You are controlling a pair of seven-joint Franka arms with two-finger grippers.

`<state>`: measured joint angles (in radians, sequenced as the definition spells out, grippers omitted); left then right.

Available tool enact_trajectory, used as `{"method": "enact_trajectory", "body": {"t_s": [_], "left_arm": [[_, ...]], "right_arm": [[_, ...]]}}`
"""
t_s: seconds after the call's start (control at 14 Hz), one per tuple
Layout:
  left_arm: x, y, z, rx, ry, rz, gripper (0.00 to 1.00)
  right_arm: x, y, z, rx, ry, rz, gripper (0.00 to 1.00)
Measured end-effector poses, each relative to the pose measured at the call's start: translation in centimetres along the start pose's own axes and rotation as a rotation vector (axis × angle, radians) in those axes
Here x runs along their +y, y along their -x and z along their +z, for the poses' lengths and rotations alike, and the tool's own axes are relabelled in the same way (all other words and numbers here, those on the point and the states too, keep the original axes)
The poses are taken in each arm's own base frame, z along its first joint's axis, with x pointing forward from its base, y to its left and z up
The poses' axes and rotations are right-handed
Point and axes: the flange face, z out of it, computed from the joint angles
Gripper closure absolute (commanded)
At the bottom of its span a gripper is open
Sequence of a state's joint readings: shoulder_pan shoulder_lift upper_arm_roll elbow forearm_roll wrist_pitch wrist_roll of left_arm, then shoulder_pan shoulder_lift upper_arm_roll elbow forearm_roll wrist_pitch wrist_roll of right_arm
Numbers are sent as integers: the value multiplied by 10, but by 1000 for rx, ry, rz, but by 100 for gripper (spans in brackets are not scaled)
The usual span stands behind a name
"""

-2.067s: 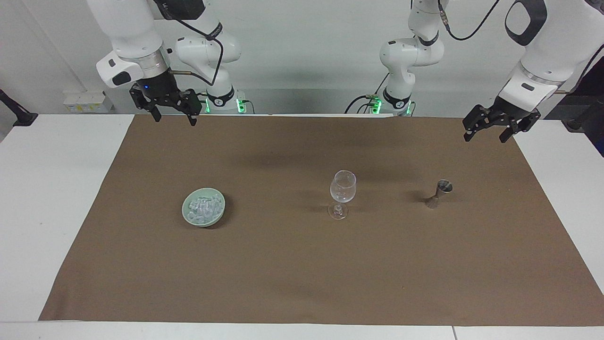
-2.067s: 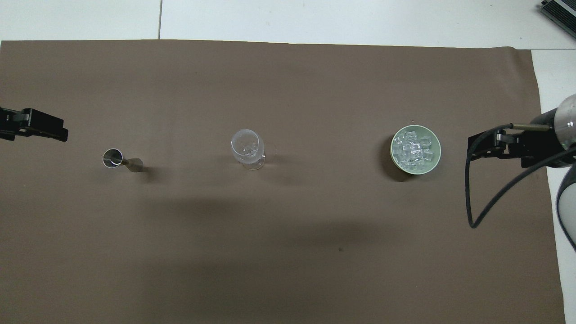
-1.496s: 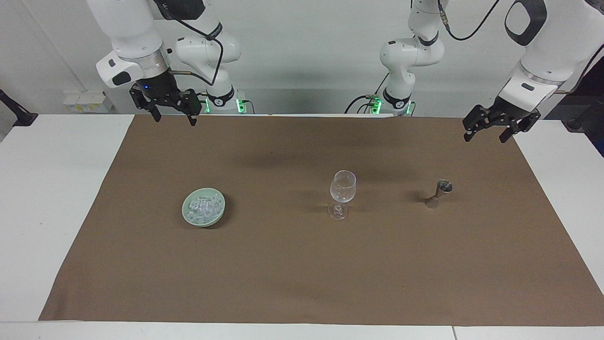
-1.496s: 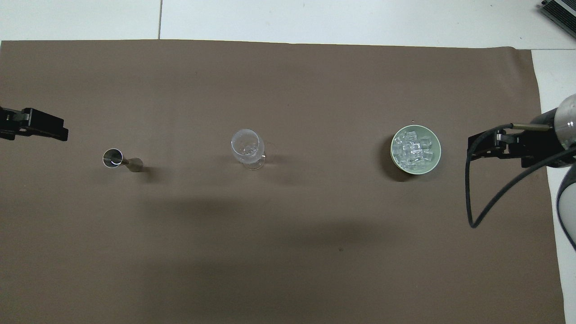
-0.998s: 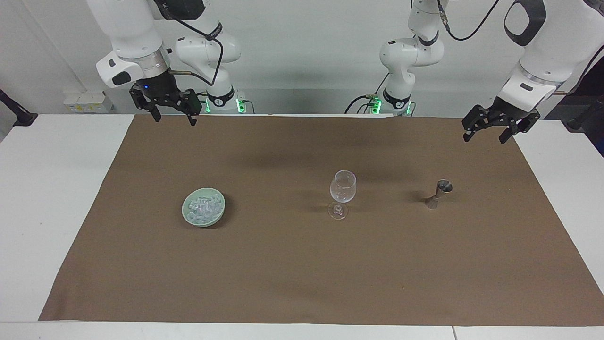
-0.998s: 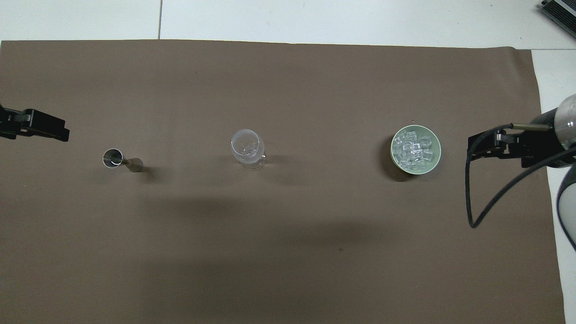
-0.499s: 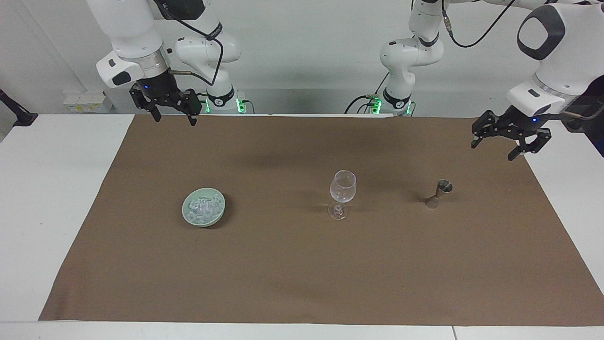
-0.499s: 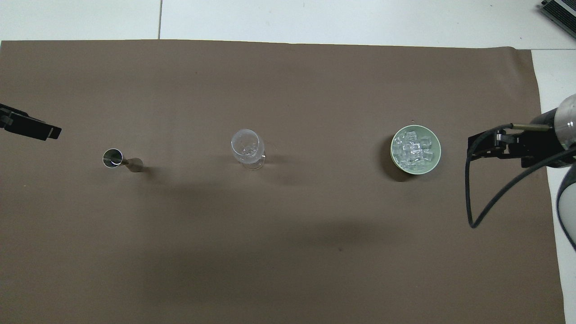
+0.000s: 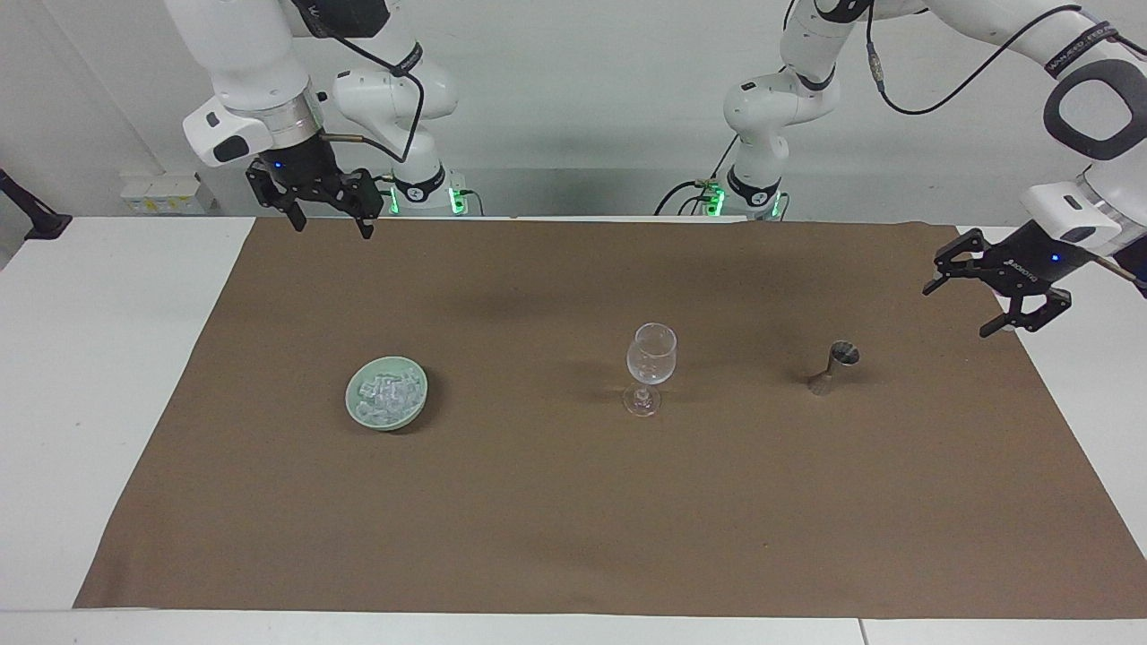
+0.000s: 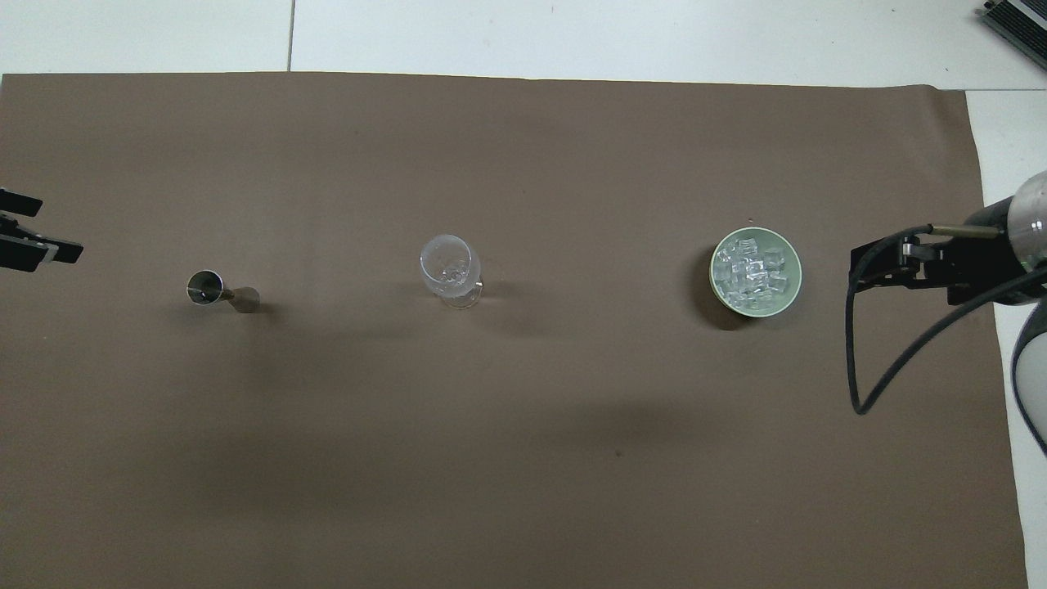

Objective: Pour wine and add ice with both arms
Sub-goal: 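Reach the left gripper to the small dark metal cup and grasp it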

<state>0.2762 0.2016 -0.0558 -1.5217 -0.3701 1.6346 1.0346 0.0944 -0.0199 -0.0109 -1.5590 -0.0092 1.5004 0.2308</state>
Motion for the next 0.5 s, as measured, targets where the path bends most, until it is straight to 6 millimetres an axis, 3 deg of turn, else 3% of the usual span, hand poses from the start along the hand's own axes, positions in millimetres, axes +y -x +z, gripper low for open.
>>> {"method": "enact_trajectory", "body": {"t_s": [0.21,0.5], "left_arm": [[-28,26,24,98,88,215,0],[-63,62,55,238,168,360,0]], "right_arm": [[0,0,0,0,0,0,0],[0,0,0,0,0,0,0]]}}
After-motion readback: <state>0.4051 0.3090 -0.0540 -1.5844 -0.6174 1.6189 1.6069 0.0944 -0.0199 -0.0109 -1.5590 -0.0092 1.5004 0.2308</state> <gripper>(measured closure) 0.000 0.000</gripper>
